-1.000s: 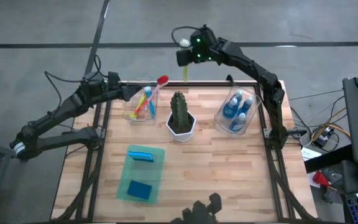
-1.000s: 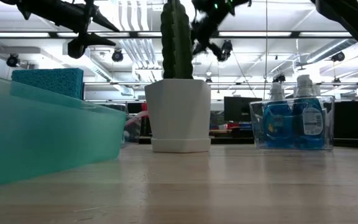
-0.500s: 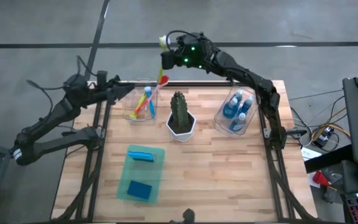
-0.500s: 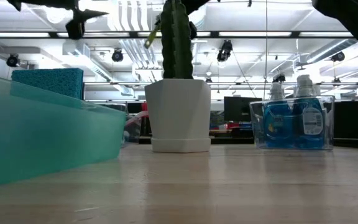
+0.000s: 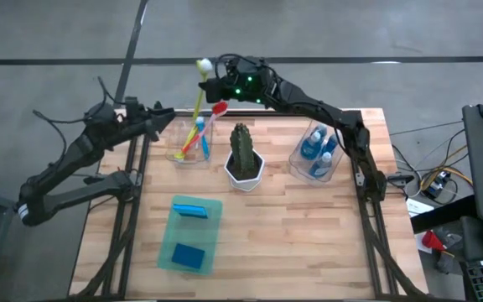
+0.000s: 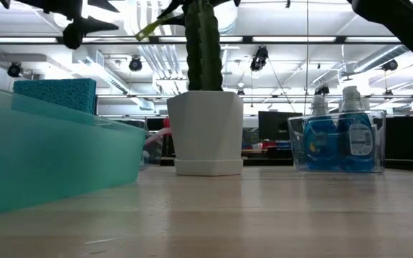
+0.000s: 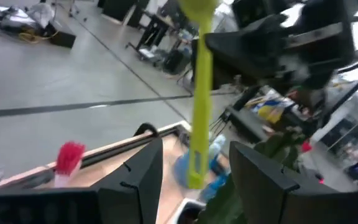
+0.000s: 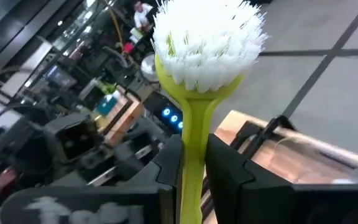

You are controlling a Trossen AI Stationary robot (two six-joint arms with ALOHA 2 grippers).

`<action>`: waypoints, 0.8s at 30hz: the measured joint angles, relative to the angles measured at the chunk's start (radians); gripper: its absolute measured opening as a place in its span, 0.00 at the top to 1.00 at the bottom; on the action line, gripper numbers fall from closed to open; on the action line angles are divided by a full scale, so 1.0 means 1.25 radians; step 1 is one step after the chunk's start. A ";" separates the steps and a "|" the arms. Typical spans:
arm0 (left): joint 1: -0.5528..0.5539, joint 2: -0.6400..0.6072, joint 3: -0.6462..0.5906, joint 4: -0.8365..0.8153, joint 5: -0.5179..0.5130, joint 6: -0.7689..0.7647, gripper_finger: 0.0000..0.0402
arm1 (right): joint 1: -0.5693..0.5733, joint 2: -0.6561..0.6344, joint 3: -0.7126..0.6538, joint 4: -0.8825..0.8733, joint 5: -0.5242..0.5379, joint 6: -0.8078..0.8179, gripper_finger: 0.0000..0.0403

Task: Pick & Place Kitchen Sink Supplies
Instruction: Put the light green dishwashing brush into the left transparent bin

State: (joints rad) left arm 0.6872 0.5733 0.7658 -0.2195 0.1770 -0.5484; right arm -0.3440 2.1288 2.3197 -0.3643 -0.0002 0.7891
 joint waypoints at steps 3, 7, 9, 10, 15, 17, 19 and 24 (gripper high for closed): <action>-0.002 0.017 0.000 0.005 0.021 0.029 0.56 | 0.015 0.000 -0.001 0.002 0.005 -0.001 0.88; -0.005 0.053 0.000 0.011 0.065 0.047 0.56 | 0.022 0.000 -0.003 0.002 0.023 -0.005 0.88; -0.005 0.067 0.001 0.016 0.065 0.048 0.56 | 0.022 0.000 -0.004 0.002 0.024 -0.005 0.88; -0.005 0.075 0.002 0.024 0.067 0.047 0.56 | 0.022 0.000 -0.004 0.002 0.024 -0.006 0.88; -0.008 0.095 0.004 0.072 0.102 0.043 0.56 | 0.023 0.000 -0.012 0.002 0.027 -0.005 0.88; -0.008 0.106 0.005 0.090 0.131 0.043 0.56 | 0.023 0.000 -0.013 0.002 0.035 -0.006 0.88; -0.009 0.120 0.005 0.092 0.149 0.048 0.56 | 0.023 0.000 -0.013 0.004 0.042 -0.006 0.88; -0.008 0.157 0.005 0.092 0.151 0.061 0.56 | 0.024 0.000 -0.014 0.007 0.042 -0.005 0.88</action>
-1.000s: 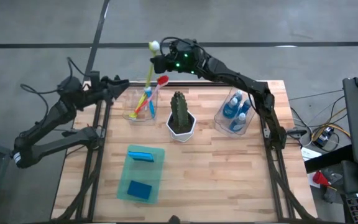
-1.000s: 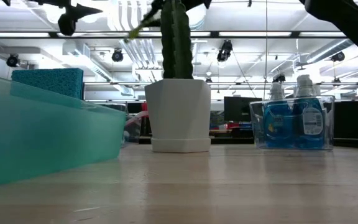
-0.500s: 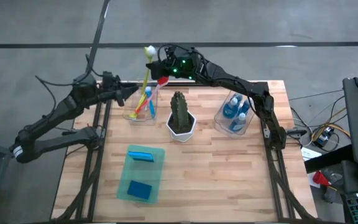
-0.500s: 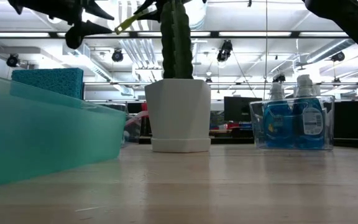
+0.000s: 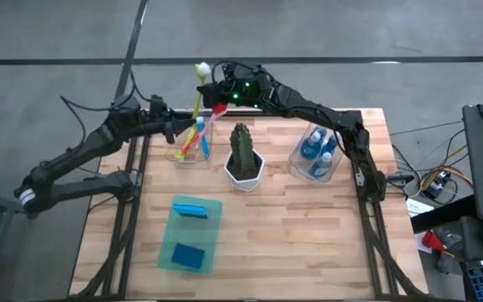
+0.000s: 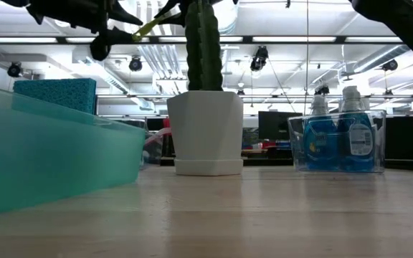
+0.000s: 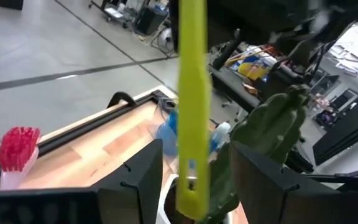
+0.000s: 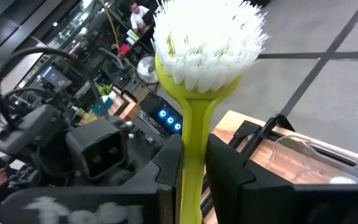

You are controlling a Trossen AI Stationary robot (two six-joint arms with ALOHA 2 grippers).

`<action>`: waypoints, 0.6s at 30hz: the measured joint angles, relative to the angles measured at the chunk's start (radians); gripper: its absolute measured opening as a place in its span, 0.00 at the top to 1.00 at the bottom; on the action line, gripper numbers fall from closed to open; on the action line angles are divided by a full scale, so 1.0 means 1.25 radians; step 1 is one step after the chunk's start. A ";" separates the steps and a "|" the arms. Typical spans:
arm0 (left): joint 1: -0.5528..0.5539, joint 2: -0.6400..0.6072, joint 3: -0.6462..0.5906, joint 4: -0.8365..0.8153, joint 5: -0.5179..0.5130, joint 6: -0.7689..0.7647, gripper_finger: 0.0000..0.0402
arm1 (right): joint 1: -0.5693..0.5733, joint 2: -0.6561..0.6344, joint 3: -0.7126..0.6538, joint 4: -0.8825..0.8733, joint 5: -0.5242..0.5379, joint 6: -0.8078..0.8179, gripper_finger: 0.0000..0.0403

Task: Pick & Place Kitchen Sink Supplies
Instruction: Put the light green dishwashing brush into the left transparent bin

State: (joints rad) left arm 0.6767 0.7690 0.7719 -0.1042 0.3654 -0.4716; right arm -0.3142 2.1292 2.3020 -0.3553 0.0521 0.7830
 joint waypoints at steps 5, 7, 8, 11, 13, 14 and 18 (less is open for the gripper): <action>0.000 0.026 0.000 0.006 -0.006 -0.009 0.56 | 0.000 0.000 0.000 0.000 -0.002 0.000 0.88; 0.000 0.034 0.000 0.005 -0.006 -0.015 0.59 | 0.000 0.000 0.000 0.000 -0.002 0.000 0.88; 0.000 0.036 0.000 0.005 -0.007 -0.022 0.60 | 0.000 0.000 0.000 0.000 -0.002 0.000 0.88; 0.000 0.037 0.000 0.005 -0.006 -0.038 0.70 | 0.000 0.000 0.000 -0.003 0.001 -0.004 0.88; 0.000 0.036 0.000 0.005 -0.005 -0.044 0.79 | 0.000 0.000 0.000 -0.006 0.001 -0.006 0.88; 0.000 0.036 0.000 0.006 -0.004 -0.046 0.84 | 0.000 0.000 0.000 -0.006 0.003 -0.007 0.88; 0.000 0.030 0.000 0.007 -0.002 -0.048 0.97 | -0.001 0.000 0.000 -0.003 0.000 -0.024 0.87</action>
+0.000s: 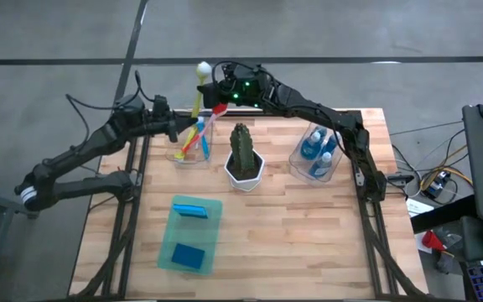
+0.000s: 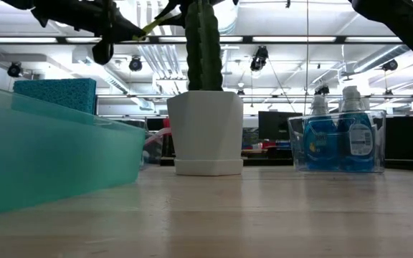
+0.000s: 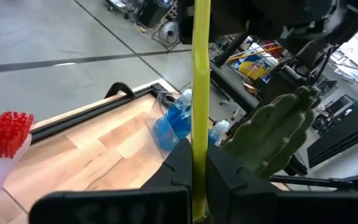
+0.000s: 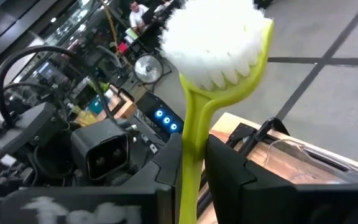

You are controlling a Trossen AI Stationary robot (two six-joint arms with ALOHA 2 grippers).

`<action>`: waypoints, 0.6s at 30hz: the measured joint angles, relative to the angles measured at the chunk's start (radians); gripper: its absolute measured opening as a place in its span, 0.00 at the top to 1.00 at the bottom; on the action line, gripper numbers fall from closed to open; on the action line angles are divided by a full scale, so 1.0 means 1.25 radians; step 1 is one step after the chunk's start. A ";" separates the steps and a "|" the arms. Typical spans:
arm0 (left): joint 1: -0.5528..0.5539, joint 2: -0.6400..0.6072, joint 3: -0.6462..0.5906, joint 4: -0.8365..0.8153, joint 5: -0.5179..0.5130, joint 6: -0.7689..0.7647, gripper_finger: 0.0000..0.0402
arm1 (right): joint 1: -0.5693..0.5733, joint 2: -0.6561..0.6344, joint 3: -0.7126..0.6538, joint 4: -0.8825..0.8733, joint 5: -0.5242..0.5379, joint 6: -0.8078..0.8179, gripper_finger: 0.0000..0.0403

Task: Pick & Place Kitchen Sink Supplies
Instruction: Put the light green dishwashing brush into the left transparent bin

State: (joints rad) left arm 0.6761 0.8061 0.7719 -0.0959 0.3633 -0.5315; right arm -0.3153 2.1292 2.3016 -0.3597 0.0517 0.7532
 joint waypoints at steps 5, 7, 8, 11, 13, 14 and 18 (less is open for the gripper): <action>0.003 -0.021 0.000 -0.010 -0.012 -0.010 0.96 | 0.000 -0.003 0.003 0.003 -0.024 -0.053 0.79; 0.004 -0.033 0.000 -0.028 -0.031 -0.010 0.97 | 0.001 -0.005 0.012 -0.002 -0.031 -0.076 0.73; 0.004 -0.038 0.000 -0.043 -0.048 -0.010 0.97 | 0.002 -0.007 0.017 -0.002 -0.039 -0.091 0.70; 0.004 -0.056 0.000 -0.118 -0.108 -0.009 0.97 | 0.002 -0.010 0.038 -0.002 -0.061 -0.122 0.62; 0.004 -0.064 -0.005 -0.170 -0.163 -0.008 0.96 | 0.002 -0.013 0.044 0.008 -0.063 -0.147 0.59; 0.004 -0.066 -0.006 -0.204 -0.196 -0.007 0.96 | 0.003 -0.017 0.042 0.023 -0.063 -0.154 0.57; 0.004 -0.060 -0.028 -0.295 -0.262 0.013 0.94 | 0.005 -0.023 0.043 0.048 -0.063 -0.169 0.54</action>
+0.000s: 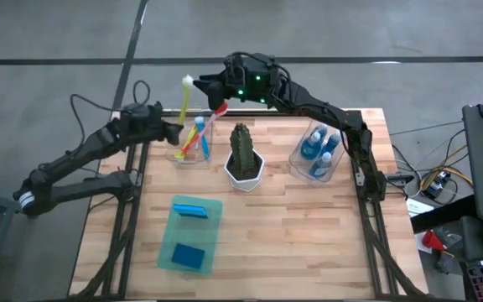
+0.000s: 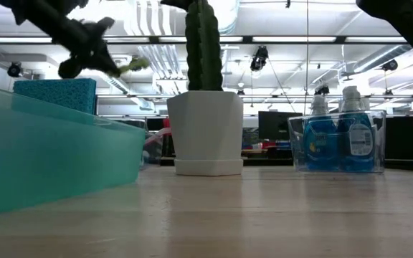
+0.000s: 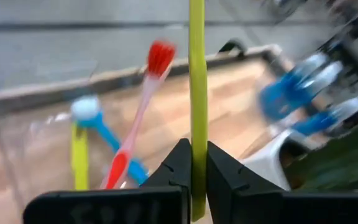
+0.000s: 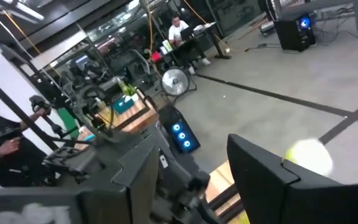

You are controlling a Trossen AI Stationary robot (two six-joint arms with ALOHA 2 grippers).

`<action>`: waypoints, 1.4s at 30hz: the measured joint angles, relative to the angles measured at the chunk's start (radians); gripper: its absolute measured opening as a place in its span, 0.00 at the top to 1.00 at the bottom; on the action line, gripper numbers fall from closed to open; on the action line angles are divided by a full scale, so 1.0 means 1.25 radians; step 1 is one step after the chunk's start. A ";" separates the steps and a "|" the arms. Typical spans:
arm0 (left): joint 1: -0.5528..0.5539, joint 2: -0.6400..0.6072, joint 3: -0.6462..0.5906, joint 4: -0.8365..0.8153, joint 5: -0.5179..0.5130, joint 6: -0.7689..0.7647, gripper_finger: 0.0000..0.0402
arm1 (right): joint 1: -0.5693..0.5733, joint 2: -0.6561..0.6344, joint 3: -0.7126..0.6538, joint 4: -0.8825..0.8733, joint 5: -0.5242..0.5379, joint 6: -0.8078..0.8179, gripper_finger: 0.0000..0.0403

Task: Pick & Place Kitchen Sink Supplies
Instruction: Put the light green dishwashing brush into the left transparent bin

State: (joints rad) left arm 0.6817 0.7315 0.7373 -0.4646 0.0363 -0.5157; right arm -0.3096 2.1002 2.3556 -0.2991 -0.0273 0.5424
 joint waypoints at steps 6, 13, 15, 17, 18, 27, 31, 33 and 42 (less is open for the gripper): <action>0.000 0.016 -0.093 -0.007 -0.002 -0.064 0.97 | 0.002 0.000 0.001 -0.001 -0.008 0.003 0.54; 0.004 0.017 -0.214 0.003 0.027 -0.166 0.94 | 0.013 0.000 0.001 -0.003 -0.009 0.006 0.57; 0.004 0.017 -0.244 0.029 0.030 -0.187 0.94 | 0.014 0.000 0.001 -0.002 -0.009 0.005 0.58; 0.005 0.017 -0.269 0.081 0.029 -0.197 0.96 | 0.014 0.000 0.000 -0.002 -0.009 0.005 0.58; 0.005 0.017 -0.280 0.105 0.028 -0.197 0.96 | 0.014 0.000 0.001 -0.003 -0.009 0.006 0.59; 0.005 0.017 -0.290 0.161 0.031 -0.238 0.83 | 0.014 -0.003 0.001 -0.003 -0.049 0.006 0.62; 0.005 0.016 -0.258 0.160 0.032 -0.232 0.75 | 0.014 -0.011 0.001 -0.009 -0.075 0.006 0.63; 0.005 0.014 -0.240 0.161 0.055 -0.232 0.72 | 0.014 -0.015 0.000 -0.010 -0.105 0.011 0.65; 0.005 -0.017 -0.141 0.161 0.231 -0.159 0.75 | 0.015 -0.077 0.001 -0.163 -0.203 -0.027 0.88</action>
State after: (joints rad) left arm 0.6876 0.7101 0.5615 -0.2638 0.3249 -0.7148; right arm -0.2913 2.0045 2.3562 -0.5026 -0.2813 0.5090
